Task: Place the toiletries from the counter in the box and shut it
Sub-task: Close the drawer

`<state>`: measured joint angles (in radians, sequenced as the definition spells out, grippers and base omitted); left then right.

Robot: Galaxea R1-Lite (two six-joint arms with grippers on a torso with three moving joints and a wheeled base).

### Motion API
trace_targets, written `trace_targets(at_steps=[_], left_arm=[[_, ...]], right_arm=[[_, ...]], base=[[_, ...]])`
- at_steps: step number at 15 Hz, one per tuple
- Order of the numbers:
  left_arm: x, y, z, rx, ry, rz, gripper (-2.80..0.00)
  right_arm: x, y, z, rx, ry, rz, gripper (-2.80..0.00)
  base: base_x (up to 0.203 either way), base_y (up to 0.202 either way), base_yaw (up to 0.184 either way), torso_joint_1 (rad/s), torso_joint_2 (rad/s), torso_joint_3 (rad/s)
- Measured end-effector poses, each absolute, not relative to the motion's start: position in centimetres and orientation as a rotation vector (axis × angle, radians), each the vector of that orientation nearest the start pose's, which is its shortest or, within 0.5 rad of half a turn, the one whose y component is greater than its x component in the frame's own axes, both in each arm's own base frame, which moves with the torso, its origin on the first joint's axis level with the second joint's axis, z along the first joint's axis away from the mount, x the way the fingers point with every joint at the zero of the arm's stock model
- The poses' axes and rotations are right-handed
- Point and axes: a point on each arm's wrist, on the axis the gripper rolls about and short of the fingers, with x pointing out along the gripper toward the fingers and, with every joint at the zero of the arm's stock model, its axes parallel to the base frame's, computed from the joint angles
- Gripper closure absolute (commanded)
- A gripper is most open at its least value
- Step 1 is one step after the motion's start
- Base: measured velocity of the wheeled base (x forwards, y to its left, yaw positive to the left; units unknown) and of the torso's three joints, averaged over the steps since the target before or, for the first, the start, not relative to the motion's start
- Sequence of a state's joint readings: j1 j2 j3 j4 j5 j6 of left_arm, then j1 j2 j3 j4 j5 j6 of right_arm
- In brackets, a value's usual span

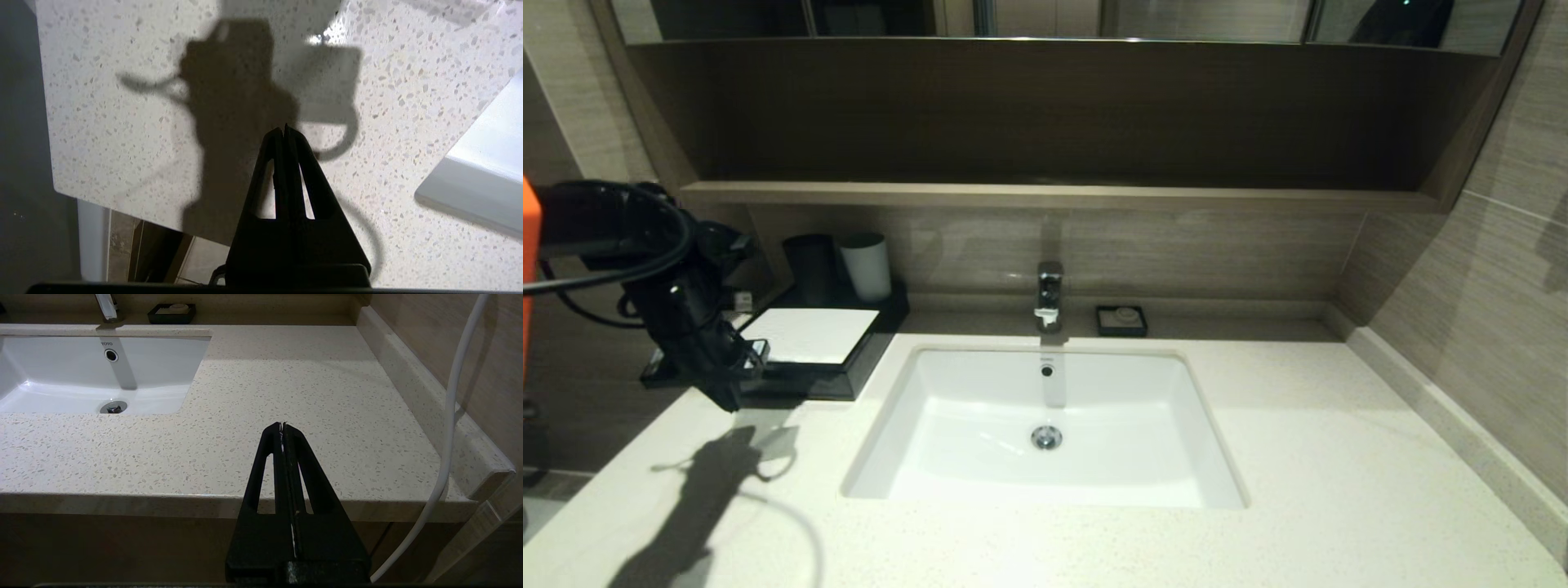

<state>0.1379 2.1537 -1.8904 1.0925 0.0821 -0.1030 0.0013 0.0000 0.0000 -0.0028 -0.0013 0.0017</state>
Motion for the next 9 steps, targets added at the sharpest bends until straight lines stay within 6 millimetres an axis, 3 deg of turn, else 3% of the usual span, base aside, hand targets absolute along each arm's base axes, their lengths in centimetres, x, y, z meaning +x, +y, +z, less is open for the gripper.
trace_targets(at_steps=[4, 9], left_arm=[[33.7, 4.5, 20.1, -0.117, 1.336, 0.244, 0.00], [26.0, 1.9, 23.4, -0.075, 1.294, 0.193, 0.00]], right_arm=[[-2.3, 0.0, 7.6, 0.002, -0.003, 0.000, 0.00], [-2.3, 0.0, 7.6, 0.002, -0.003, 0.000, 0.00]], base=[[0.000, 0.000, 0.000, 0.000, 0.00, 0.000], [0.000, 0.000, 0.000, 0.000, 0.00, 0.000]])
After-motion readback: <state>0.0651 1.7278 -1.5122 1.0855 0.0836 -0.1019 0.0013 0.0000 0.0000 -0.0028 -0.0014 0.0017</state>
